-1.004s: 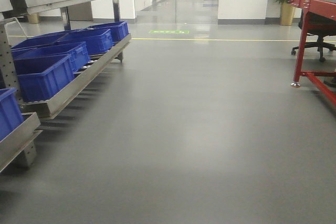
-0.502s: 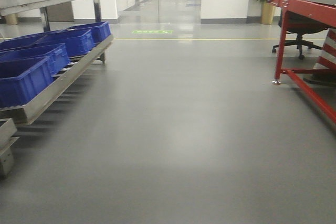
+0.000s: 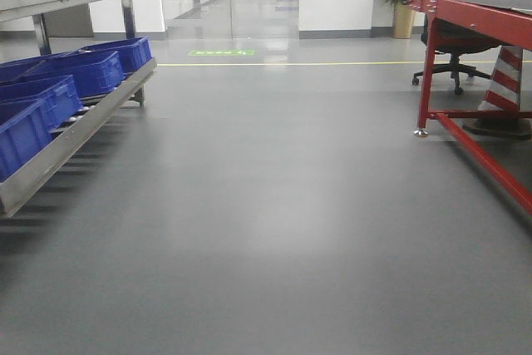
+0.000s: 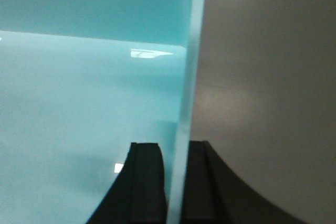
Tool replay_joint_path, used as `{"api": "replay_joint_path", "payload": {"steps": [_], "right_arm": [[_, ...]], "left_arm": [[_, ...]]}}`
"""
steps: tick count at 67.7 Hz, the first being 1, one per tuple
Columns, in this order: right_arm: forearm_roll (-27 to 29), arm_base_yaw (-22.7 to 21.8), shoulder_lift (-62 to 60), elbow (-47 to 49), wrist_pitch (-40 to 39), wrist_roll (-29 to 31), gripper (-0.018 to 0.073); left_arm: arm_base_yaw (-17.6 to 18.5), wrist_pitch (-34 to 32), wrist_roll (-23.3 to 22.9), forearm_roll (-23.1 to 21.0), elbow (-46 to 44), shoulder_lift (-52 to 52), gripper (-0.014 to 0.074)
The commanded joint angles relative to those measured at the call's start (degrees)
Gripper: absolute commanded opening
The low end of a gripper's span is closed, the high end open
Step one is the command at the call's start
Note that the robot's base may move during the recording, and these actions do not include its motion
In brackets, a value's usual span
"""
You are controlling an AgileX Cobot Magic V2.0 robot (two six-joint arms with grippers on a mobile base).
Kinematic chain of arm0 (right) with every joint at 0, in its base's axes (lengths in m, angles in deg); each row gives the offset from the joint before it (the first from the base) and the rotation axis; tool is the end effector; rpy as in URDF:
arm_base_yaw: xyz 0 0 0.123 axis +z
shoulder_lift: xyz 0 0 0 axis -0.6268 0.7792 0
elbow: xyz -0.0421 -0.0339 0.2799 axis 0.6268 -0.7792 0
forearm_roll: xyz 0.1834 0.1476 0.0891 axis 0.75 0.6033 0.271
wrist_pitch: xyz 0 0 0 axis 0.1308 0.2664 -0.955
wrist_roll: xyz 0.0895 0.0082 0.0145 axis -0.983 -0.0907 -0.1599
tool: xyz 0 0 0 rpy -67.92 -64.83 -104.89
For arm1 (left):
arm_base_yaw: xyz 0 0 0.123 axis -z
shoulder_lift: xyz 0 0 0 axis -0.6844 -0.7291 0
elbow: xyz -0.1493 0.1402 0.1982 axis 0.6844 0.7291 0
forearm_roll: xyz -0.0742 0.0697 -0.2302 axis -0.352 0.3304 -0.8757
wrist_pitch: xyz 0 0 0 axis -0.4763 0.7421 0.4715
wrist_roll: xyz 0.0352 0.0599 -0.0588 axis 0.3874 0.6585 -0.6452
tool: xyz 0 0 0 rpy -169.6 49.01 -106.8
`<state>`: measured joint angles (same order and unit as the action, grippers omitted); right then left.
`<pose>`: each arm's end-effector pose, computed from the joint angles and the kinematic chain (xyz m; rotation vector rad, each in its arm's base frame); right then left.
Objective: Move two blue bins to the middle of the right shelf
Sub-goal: 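Drive across the aisle carrying the cyan bin in both grippers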
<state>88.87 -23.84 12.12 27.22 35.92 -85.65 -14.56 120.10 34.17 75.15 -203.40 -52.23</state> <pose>0.2691 0.0814 0.4991 -0.2173 2.2445 0.3150 0.2642 -0.1483 0.5028 0.3176 2.2493 -0.4417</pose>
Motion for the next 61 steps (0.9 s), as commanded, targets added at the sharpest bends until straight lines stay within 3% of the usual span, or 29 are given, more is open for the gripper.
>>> {"api": "replay_joint_path", "payload": {"steps": [1,61], "right_arm": [[-2.5,-0.6,-0.6,0.5,-1.6,1.0,-0.0152],[-2.5,-0.6,-0.6,0.5,-1.6,1.0,-0.0152]], "left_arm": [[-0.3,-1.4,0.7,0.1,-0.9,1.2,-0.0111],[-0.3,-1.4,0.7,0.1,-0.9,1.2,-0.0111]]}}
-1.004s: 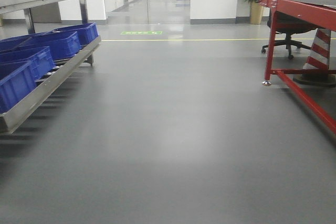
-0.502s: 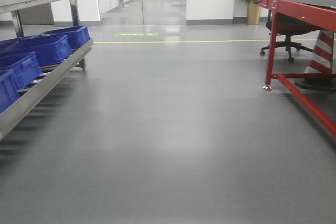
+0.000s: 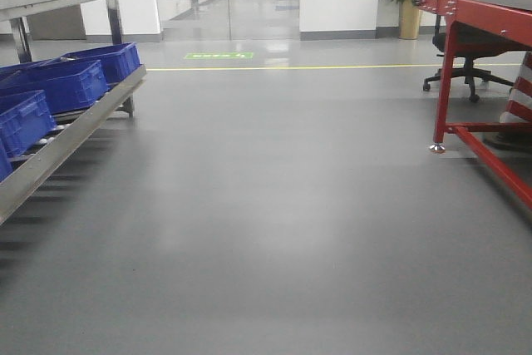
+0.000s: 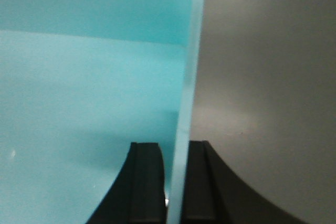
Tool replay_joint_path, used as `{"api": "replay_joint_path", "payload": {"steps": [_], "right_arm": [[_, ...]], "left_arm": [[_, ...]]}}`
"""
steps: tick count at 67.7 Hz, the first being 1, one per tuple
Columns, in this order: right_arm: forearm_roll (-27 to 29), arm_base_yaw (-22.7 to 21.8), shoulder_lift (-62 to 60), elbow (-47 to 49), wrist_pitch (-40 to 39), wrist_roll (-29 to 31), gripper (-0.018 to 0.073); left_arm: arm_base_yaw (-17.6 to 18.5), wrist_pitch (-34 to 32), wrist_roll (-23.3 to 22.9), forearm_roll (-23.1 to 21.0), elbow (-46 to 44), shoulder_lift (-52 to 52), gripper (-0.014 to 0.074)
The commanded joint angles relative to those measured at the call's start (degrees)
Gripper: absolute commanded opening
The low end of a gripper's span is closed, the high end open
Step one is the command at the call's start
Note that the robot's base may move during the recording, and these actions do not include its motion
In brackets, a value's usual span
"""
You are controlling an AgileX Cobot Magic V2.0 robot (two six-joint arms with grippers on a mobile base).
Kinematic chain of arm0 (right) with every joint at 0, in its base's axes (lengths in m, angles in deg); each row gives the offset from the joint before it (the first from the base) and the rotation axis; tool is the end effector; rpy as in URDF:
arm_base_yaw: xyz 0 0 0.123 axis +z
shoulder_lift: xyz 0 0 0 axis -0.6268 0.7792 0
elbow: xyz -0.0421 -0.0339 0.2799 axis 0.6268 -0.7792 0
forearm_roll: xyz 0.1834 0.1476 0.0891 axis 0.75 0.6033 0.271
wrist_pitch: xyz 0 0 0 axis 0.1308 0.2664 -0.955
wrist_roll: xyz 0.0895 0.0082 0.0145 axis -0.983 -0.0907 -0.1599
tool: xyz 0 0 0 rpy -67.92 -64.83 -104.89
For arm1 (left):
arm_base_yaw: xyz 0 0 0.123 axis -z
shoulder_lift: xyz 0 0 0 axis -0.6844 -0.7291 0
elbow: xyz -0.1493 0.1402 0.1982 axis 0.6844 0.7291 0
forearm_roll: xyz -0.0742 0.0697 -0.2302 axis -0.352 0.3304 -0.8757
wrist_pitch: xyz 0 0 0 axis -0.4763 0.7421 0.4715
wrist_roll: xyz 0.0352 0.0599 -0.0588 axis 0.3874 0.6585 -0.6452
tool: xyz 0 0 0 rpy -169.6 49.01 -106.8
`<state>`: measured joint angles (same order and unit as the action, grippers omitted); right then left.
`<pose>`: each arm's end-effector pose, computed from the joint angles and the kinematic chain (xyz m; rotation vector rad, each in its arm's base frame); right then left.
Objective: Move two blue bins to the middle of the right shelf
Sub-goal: 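Drive across the aisle carrying the cyan bin in both grippers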
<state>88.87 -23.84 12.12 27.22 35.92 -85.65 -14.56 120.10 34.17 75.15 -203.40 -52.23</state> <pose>0.2691 0.0814 0.4991 -0.2173 2.2445 0.3150 0.2642 -0.1483 0.5028 0.3176 2.2493 -0.4417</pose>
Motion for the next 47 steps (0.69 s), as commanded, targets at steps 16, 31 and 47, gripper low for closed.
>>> {"api": "replay_joint_path", "payload": {"steps": [16,31,47], "right_arm": [[-2.5,-0.6,-0.6,0.5,-1.6,1.0,-0.0152],[-2.5,-0.6,-0.6,0.5,-1.6,1.0,-0.0152],[-2.5,-0.6,-0.6,0.5,-1.6,1.0,-0.0152]], "left_arm": [[-0.3,-1.4,0.7,0.1,-0.9,1.2,-0.0111],[-0.3,-1.5,0.7,0.1,-0.9,1.2,-0.0111],[-0.3,-1.5,0.7,0.1,-0.9,1.2,-0.0111]]}}
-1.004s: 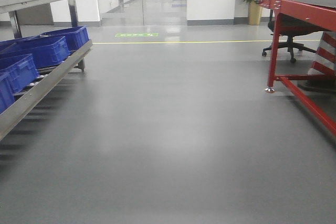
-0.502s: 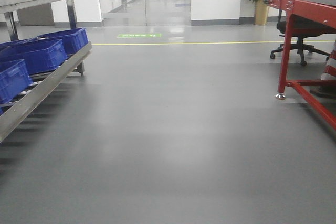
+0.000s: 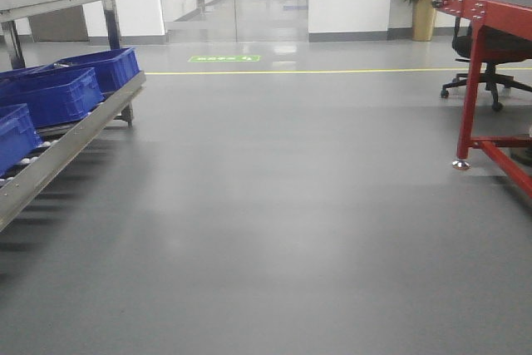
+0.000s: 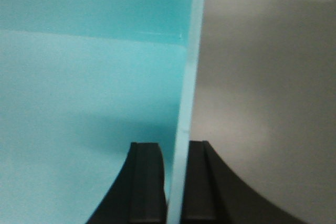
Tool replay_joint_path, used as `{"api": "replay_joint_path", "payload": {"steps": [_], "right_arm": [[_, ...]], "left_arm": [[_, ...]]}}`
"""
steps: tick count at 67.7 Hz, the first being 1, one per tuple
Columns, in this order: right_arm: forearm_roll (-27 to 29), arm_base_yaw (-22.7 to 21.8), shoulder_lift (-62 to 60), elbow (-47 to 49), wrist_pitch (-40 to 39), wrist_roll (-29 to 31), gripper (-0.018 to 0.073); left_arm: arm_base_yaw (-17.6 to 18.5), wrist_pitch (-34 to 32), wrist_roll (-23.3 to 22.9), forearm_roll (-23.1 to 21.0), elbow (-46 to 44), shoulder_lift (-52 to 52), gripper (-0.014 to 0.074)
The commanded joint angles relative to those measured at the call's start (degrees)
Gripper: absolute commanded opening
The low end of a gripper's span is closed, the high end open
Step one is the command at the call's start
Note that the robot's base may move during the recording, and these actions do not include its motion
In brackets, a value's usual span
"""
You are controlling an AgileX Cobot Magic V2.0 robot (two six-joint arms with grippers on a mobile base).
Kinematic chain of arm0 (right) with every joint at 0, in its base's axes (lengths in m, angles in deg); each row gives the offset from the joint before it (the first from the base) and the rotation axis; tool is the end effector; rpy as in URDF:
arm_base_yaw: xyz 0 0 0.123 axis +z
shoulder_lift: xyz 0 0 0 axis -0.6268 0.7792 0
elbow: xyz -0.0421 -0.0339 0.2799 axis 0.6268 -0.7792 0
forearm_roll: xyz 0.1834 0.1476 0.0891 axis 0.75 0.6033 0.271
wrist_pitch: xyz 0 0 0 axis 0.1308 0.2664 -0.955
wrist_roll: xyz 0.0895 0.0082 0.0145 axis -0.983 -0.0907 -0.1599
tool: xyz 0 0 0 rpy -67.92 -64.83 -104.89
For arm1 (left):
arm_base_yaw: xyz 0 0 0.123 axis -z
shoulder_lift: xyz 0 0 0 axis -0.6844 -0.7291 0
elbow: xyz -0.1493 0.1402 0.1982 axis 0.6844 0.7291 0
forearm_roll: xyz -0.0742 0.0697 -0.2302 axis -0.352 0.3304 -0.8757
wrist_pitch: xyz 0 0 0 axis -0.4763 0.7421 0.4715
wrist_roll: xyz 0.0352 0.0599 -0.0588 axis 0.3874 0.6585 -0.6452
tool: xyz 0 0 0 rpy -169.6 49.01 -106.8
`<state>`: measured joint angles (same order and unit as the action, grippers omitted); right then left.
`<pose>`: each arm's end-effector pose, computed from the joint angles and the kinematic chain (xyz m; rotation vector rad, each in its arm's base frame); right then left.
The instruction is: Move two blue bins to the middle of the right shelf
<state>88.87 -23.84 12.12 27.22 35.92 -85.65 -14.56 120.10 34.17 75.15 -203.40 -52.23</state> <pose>0.2691 0.0814 0.4991 -0.2173 2.2445 0.3150 0.2642 -0.1483 0.5028 0.3176 2.2493 -0.4417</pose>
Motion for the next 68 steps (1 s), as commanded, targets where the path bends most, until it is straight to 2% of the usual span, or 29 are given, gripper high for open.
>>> {"api": "replay_joint_path", "payload": {"steps": [1,22,53,68], "right_arm": [[-2.5,-0.6,-0.6,0.5,-1.6,1.0,-0.0152],[-2.5,-0.6,-0.6,0.5,-1.6,1.0,-0.0152],[-2.5,-0.6,-0.6,0.5,-1.6,1.0,-0.0152],[-2.5,-0.6,-0.6,0.5,-1.6,1.0,-0.0152]], "left_arm": [[-0.3,-1.5,0.7,0.1,-0.9,1.2,-0.0111],[-0.3,-3.6,0.7,0.1,-0.9,1.2,-0.0111],[-0.3,-21.7,0.7,0.1,-0.9,1.2,-0.0111],[-0.3,-27.5,0.7,0.1,-0.9,1.2,-0.0111]]}}
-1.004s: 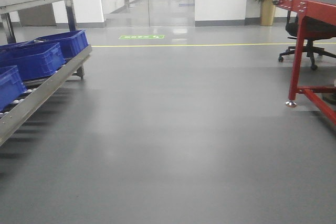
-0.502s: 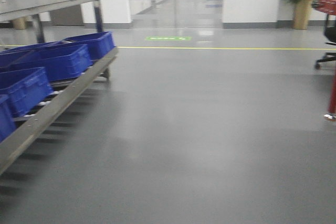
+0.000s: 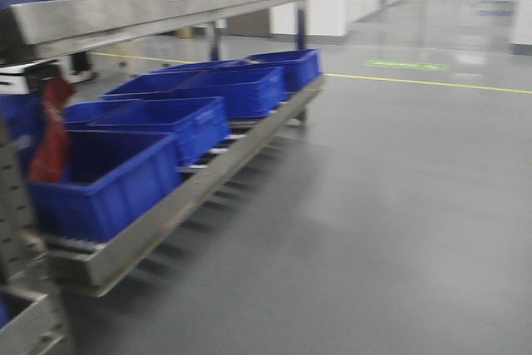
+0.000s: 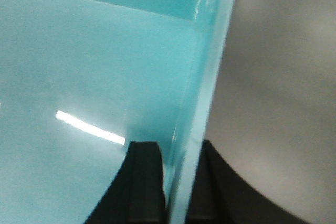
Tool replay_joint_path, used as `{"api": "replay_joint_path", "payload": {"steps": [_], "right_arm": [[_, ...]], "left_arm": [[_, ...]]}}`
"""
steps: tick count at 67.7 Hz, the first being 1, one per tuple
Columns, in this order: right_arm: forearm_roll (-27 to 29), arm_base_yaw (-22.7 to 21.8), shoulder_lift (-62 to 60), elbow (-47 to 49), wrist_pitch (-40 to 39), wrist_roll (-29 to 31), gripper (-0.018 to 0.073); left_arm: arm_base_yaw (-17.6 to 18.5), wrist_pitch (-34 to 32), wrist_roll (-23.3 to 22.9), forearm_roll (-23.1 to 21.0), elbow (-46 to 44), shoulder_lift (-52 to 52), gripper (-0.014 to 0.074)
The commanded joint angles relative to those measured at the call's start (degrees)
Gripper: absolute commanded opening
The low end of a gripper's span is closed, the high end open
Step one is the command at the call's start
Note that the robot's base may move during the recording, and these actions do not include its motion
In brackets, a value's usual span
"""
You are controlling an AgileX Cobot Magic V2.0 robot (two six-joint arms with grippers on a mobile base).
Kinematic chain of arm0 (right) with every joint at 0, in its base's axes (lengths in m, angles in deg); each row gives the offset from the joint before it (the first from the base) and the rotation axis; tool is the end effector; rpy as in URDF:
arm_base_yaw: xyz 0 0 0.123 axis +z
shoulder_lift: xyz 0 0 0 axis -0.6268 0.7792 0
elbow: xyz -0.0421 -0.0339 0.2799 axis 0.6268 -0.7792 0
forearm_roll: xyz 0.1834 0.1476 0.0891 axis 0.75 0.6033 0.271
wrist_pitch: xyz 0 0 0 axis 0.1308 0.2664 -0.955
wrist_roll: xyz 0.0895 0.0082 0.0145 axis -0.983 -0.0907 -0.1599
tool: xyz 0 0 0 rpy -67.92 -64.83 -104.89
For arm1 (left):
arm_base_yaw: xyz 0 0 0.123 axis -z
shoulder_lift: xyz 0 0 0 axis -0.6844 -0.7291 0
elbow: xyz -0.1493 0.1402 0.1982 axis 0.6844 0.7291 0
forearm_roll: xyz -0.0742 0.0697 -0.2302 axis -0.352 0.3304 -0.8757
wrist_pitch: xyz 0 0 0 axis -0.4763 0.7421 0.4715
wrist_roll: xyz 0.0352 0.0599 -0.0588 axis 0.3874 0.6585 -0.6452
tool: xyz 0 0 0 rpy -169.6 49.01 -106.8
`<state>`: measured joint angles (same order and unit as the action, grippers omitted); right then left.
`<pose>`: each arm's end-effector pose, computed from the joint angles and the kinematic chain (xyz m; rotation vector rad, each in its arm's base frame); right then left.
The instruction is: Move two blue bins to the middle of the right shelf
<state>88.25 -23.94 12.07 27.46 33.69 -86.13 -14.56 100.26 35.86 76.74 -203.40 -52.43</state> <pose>0.2709 0.0803 0.5033 -0.1988 2.2018 0.3111 0.2798 -0.1538 0.5292 0.2907 1.8999 -0.4879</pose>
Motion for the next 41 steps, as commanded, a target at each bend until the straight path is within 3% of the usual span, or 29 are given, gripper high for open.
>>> {"api": "replay_joint_path", "payload": {"steps": [1,20,41], "right_arm": [[-1.9,-0.5,-0.5,0.2,0.6,1.5,-0.0152],[-1.9,-0.5,-0.5,0.2,0.6,1.5,-0.0152],[-1.9,-0.5,-0.5,0.2,0.6,1.5,-0.0152]], "left_arm": [[-0.3,-8.0,-0.9,-1.5,-0.9,1.4,-0.0111],[-0.3,-12.8,-0.9,-1.5,-0.9,1.4,-0.0111],[-0.3,-13.0,-0.9,-1.5,-0.9,1.4,-0.0111]]}}
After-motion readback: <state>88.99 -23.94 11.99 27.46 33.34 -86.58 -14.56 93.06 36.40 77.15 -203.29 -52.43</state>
